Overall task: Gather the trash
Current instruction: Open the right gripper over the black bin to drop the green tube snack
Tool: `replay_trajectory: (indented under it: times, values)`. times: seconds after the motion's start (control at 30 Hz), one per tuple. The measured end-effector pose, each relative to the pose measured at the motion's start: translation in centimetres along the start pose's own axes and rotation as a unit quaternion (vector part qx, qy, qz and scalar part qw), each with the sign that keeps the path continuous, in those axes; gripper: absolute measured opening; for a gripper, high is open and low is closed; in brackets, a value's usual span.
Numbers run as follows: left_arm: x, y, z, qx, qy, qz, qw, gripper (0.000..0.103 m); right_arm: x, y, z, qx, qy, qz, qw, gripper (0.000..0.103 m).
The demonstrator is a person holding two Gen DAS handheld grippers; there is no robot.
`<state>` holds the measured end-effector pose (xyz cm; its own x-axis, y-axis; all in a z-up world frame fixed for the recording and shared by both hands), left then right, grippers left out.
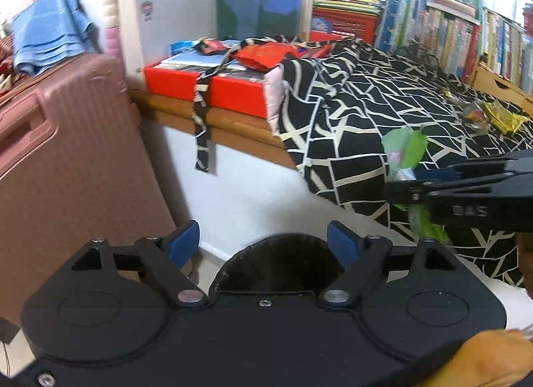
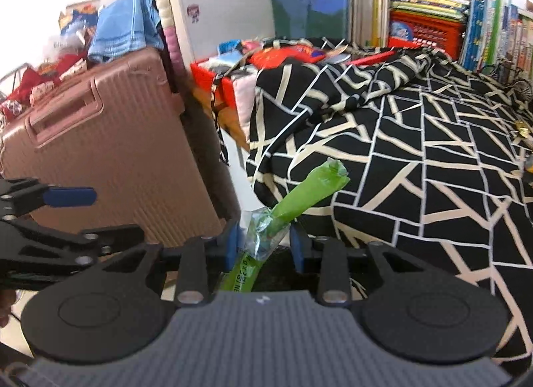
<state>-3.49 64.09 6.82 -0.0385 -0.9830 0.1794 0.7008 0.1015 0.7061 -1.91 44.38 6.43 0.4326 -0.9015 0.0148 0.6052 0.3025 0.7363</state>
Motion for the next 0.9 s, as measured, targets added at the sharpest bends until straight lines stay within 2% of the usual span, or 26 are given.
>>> replay_trajectory:
  times: [0.17, 0.27, 0.3, 0.33, 0.5, 0.9]
  values:
    - [-1.2, -0.6, 1.3, 0.011, 0.023, 0.013, 0.9996, 0.082, -1.1, 0.2, -1.0, -0.005, 0.022, 0.019, 1.000, 0.039]
    - [-1.9, -0.6, 1.6, 0.011, 0.035, 0.031, 0.9989, 0.082, -1.6, 0.3, -1.5, -0.009, 0.025, 0.031, 0.999, 0.043]
    - [-2.1, -0.6, 1.6, 0.008, 0.040, 0.036, 0.9985, 0.082, -1.7, 0.4, -1.6, -0.011, 0.020, 0.035, 0.999, 0.051]
    - [-2.3, -0.7, 1.6, 0.006, 0.044, 0.039, 0.9983, 0.082, -1.6, 0.4, -1.7, -0.011, 0.015, 0.035, 0.999, 0.055]
    - [-2.4, -0.7, 1.7, 0.006, 0.046, 0.046, 0.9979, 0.082, -0.7, 0.8, -1.8, -0.009, 0.013, 0.024, 1.000, 0.070]
    - [-1.3, -1.2, 1.8, 0.002, 0.032, 0.036, 0.9988, 0.082, 1.6, -1.0, 0.2, -0.012, -0.025, -0.012, 1.000, 0.072]
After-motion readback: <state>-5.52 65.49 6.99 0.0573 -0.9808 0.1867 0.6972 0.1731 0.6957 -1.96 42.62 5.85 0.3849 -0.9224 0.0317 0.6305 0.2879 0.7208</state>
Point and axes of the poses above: each gripper's, at about its wrist camera, not at the fingertips, and z roughly against the way its jaws point, x to its right, y to its top, the point moved 1 cm from there along -z, roughly the way its jaws point, and after that the axes turned 14 degrees about z, right-handed, at the moved point
